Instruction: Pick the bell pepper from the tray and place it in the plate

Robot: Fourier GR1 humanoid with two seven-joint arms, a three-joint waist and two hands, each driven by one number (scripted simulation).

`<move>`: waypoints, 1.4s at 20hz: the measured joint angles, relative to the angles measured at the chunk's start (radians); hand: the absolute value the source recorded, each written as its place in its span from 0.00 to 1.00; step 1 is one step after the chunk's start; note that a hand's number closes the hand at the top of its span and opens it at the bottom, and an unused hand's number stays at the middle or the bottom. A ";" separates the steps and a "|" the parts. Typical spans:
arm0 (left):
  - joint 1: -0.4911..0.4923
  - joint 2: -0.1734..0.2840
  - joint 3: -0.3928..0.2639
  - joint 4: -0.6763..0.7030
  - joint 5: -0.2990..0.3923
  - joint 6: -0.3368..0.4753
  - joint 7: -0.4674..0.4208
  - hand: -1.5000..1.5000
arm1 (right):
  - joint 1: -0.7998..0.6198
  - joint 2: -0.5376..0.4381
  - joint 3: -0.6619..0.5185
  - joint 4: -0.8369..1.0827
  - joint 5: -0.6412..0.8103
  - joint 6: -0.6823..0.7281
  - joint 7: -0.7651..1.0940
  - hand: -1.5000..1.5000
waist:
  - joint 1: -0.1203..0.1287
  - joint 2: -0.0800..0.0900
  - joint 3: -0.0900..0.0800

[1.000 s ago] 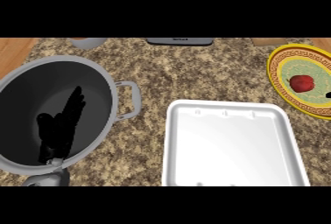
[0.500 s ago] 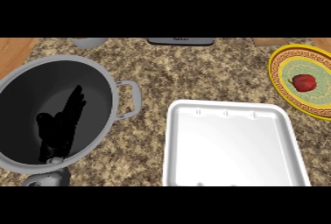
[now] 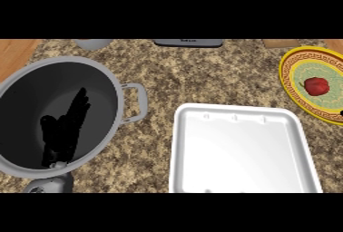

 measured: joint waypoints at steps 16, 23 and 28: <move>-0.003 -0.003 -0.001 0.003 -0.001 -0.006 -0.011 0.50 | 0.038 -0.030 0.003 0.018 0.017 -0.071 -0.025 0.00 | 0.008 0.005 0.000; -0.008 -0.004 0.004 0.003 0.002 -0.011 -0.003 0.50 | 0.067 -0.056 -0.003 0.027 0.019 -0.087 -0.044 0.00 | 0.010 0.009 0.001; -0.009 -0.005 0.001 0.000 -0.003 -0.005 0.007 0.50 | 0.081 -0.071 -0.020 0.037 0.006 -0.096 -0.052 0.00 | 0.010 0.010 0.001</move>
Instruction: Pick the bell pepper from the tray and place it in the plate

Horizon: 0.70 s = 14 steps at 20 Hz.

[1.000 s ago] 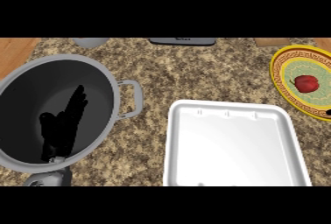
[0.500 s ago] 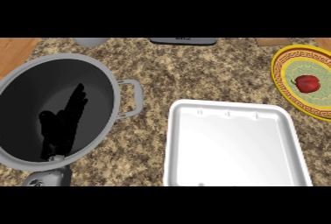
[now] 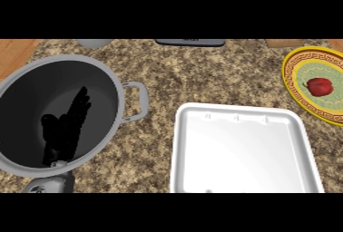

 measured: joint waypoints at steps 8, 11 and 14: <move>0.008 0.000 -0.009 -0.001 0.000 0.007 -0.013 0.50 | 0.021 -0.023 -0.031 0.011 -0.023 -0.023 -0.003 0.00 | 0.001 0.002 0.001; 0.009 -0.001 -0.010 -0.003 0.001 0.007 -0.014 0.50 | 0.031 -0.035 -0.043 0.015 -0.032 -0.034 -0.003 0.00 | 0.002 0.004 0.002; 0.009 -0.002 -0.011 -0.004 0.003 0.002 -0.014 0.50 | 0.041 -0.042 -0.049 0.018 -0.035 -0.045 0.001 0.00 | 0.005 0.005 0.001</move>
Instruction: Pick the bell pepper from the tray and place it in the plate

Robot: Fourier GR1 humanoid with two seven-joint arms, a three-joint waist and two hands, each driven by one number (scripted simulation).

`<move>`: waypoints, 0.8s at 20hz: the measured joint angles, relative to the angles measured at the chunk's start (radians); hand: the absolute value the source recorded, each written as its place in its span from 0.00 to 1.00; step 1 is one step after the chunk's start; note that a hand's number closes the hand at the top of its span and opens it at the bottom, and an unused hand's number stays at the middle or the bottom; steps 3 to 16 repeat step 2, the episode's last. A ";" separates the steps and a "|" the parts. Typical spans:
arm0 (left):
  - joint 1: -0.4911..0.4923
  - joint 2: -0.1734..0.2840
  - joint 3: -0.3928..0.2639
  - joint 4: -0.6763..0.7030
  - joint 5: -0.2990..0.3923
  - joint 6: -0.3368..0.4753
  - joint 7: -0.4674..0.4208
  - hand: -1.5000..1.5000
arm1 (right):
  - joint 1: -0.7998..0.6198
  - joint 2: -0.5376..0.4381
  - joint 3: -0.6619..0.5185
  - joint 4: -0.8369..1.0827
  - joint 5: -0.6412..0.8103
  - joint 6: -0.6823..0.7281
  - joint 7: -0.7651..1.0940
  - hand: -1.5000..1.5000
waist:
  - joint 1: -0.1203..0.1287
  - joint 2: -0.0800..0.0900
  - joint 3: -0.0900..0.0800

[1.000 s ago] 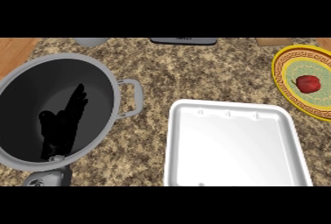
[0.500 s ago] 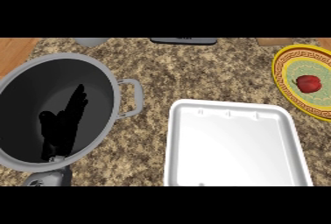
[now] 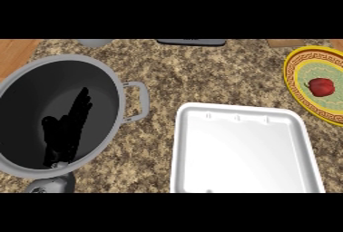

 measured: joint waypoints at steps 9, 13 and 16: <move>-0.008 0.001 0.004 0.002 -0.001 0.000 0.007 0.50 | 0.003 -0.009 -0.002 0.000 0.000 -0.002 0.004 0.00 | -0.001 0.001 0.000; -0.008 0.001 0.004 0.002 -0.001 0.000 0.007 0.50 | 0.003 -0.009 -0.002 0.000 0.000 -0.002 0.004 0.00 | -0.001 0.001 0.000; -0.008 0.001 0.004 0.002 -0.001 0.000 0.007 0.50 | 0.003 -0.009 -0.002 0.000 0.000 -0.002 0.004 0.00 | -0.001 0.001 0.000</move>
